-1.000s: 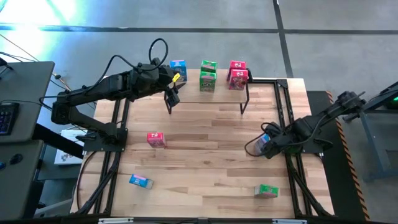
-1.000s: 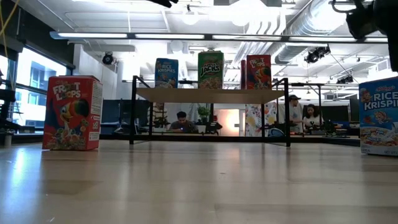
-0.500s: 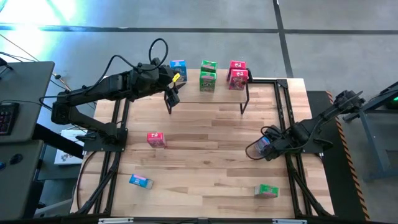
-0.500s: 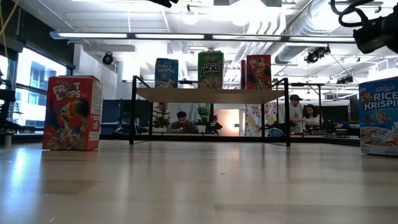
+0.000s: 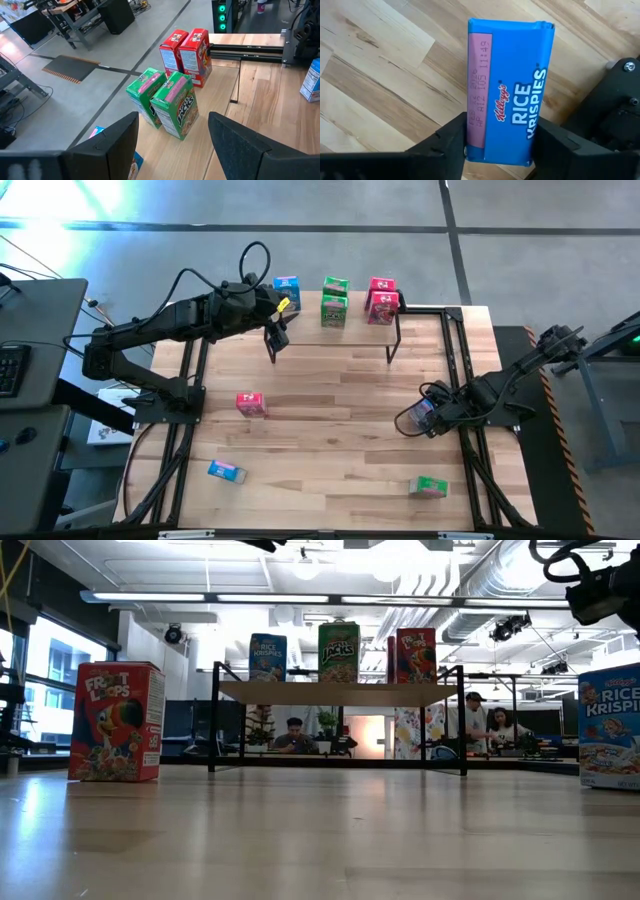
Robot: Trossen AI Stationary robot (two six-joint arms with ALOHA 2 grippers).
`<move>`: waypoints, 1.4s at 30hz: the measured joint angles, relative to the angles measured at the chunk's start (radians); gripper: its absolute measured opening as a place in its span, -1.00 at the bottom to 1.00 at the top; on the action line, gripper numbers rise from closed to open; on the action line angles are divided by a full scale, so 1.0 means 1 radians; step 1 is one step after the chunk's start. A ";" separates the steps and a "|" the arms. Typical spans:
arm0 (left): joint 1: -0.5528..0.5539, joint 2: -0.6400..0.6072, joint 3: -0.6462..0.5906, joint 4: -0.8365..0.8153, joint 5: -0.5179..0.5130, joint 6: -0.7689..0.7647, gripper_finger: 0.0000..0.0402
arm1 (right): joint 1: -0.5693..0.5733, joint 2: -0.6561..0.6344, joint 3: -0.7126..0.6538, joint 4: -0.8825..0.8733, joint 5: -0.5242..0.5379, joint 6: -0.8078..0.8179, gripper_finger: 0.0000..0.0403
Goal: Stack cereal on shelf
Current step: Put the top blue cereal box aligned with the other blue cereal box on the shelf
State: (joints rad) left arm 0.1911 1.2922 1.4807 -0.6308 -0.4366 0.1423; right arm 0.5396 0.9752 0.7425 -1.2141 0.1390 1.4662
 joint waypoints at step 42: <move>0.000 0.000 0.000 0.000 0.000 0.000 0.15 | -0.145 0.150 0.398 0.010 0.047 -0.157 -0.24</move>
State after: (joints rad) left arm 0.1913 1.2922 1.4807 -0.6305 -0.4366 0.1422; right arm 0.3948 1.1249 1.1405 -1.2039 0.1860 1.3092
